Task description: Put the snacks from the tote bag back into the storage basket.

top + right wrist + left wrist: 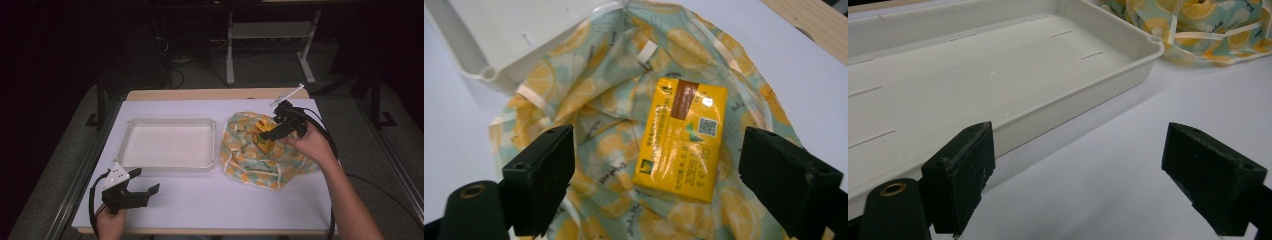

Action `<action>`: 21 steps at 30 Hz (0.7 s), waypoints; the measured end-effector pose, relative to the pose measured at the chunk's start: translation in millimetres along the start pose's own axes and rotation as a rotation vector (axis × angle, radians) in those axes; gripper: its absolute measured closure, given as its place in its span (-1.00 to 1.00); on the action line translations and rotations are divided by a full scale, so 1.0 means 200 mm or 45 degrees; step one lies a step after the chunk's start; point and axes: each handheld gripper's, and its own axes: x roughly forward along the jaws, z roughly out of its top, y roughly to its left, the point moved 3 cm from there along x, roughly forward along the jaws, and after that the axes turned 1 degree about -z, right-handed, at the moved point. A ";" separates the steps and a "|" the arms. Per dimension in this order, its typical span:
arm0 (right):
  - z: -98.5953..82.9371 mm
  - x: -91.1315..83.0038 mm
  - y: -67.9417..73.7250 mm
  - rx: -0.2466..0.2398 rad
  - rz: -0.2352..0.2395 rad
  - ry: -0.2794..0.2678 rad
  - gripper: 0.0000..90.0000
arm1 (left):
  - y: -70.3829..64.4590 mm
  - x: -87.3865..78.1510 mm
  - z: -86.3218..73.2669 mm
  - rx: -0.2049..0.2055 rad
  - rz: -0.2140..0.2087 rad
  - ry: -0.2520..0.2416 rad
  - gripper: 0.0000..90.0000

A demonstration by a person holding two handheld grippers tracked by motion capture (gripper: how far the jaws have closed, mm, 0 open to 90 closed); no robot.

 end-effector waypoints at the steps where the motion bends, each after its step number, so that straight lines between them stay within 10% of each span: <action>1: 0.00 0.01 0.00 -0.003 -0.006 0.004 -0.68 | 0.00 0.00 0.00 0.000 0.001 0.002 -0.70; 21: 0.04 0.13 -0.02 0.027 -0.053 0.089 -0.55 | -0.01 0.00 0.00 0.000 -0.011 -0.008 -0.70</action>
